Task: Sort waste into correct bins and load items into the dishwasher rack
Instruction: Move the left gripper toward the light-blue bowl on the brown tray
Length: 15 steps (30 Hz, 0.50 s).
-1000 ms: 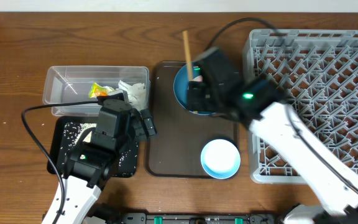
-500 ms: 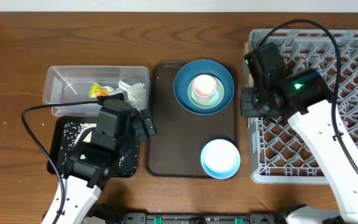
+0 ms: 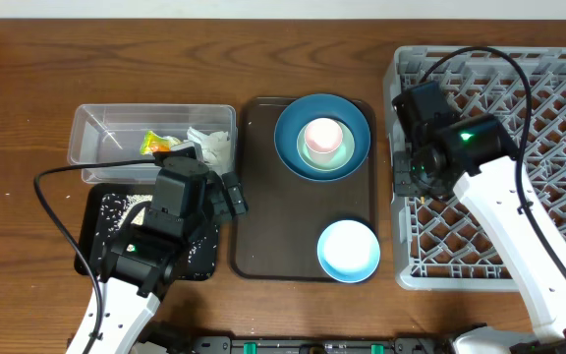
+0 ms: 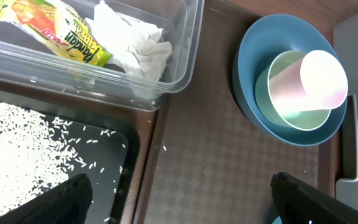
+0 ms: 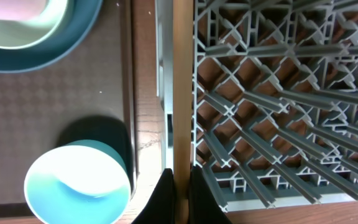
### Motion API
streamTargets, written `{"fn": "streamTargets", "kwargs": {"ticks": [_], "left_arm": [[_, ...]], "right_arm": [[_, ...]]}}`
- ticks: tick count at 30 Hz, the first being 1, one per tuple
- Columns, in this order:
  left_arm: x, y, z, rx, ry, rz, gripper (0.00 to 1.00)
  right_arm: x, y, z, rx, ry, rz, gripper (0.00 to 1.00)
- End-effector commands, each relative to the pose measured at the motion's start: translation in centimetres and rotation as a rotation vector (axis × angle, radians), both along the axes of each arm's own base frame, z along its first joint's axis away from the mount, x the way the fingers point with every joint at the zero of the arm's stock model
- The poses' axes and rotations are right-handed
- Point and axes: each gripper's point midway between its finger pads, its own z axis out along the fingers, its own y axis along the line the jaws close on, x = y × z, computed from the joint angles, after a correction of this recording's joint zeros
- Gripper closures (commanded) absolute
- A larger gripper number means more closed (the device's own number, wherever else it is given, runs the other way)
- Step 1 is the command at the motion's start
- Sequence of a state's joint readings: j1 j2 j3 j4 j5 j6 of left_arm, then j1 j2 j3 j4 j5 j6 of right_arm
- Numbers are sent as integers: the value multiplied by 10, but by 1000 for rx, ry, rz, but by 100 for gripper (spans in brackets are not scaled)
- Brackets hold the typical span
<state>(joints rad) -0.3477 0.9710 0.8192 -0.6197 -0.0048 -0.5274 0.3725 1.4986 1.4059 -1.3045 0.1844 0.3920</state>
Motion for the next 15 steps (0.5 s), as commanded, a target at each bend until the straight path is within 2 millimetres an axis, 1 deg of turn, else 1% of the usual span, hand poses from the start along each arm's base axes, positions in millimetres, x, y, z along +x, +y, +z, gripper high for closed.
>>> {"fn": "streamTargets", "kwargs": {"ticks": [1,11,15], "left_arm": [[3,3,1,3,-6,21,5],[3,3,1,3,-6,21,6],[3,3,1,3,-6,21,5]], "right_arm": [[4,-15,-8,-32,4,-37,99],[10,-17,-31,-27,-11,-49,99],[7,-22,-39,-33,5,-63,99]]}}
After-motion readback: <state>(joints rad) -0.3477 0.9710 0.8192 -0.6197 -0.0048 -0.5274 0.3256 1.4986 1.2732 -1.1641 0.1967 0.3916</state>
